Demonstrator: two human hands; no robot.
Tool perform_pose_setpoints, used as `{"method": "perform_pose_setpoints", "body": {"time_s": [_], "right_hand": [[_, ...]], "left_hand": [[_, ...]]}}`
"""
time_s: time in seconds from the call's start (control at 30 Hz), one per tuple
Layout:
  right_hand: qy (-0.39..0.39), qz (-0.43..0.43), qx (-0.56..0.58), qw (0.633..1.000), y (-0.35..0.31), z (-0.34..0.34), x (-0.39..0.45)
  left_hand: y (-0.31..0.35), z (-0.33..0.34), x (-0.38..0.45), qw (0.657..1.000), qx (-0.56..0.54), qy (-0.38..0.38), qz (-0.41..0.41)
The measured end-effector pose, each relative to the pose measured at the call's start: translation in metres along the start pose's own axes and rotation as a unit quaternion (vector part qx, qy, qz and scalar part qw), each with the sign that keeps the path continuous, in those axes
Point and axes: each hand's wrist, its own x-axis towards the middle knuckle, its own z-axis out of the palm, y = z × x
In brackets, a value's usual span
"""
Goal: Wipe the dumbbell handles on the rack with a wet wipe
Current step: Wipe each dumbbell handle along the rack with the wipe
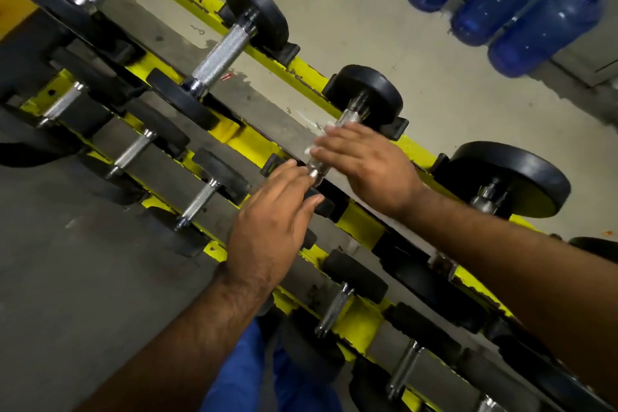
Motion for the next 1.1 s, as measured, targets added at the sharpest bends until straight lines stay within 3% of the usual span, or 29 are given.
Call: {"method": "perform_pose_setpoints", "body": {"time_s": [0.07,0.2,0.33,0.47,0.6,0.63,0.77,0.9,1.0,1.1], "right_hand": [[0.022,0.083,-0.005,0.996,-0.006,0.001,0.000],[-0.038,-0.034,0.042,0.998,-0.026,0.001,-0.004],[0.032,0.118,-0.022,0.992,-0.006,-0.006,0.006],[-0.045,-0.005,0.019,0.999,-0.023,0.000,-0.003],[0.013,0.142,-0.052,0.988,-0.007,-0.010,0.003],[0.006,0.150,-0.055,0.987,-0.016,-0.005,0.004],[-0.069,0.043,-0.021,0.996,-0.028,-0.005,-0.004],[-0.050,0.183,-0.084,0.978,-0.015,-0.012,0.008],[-0.112,0.117,-0.075,0.984,-0.027,-0.009,0.004],[-0.123,0.180,-0.098,0.971,-0.019,-0.022,0.013]], "left_hand": [[0.000,-0.001,0.000,1.000,-0.002,-0.004,0.008],[-0.003,-0.004,0.005,0.999,-0.014,-0.014,0.036],[-0.007,-0.007,0.007,0.998,-0.035,-0.040,0.028],[-0.011,-0.012,0.009,0.997,-0.059,-0.056,-0.003],[-0.015,-0.017,0.011,0.994,-0.092,-0.060,-0.022],[-0.016,-0.017,0.011,0.993,-0.098,-0.059,-0.023],[-0.017,-0.021,0.013,0.988,-0.128,-0.080,-0.023],[-0.017,-0.028,0.019,0.984,-0.146,-0.094,-0.035],[-0.021,-0.030,0.024,0.982,-0.153,-0.096,-0.050],[-0.028,-0.032,0.027,0.979,-0.161,-0.099,-0.073]]}}
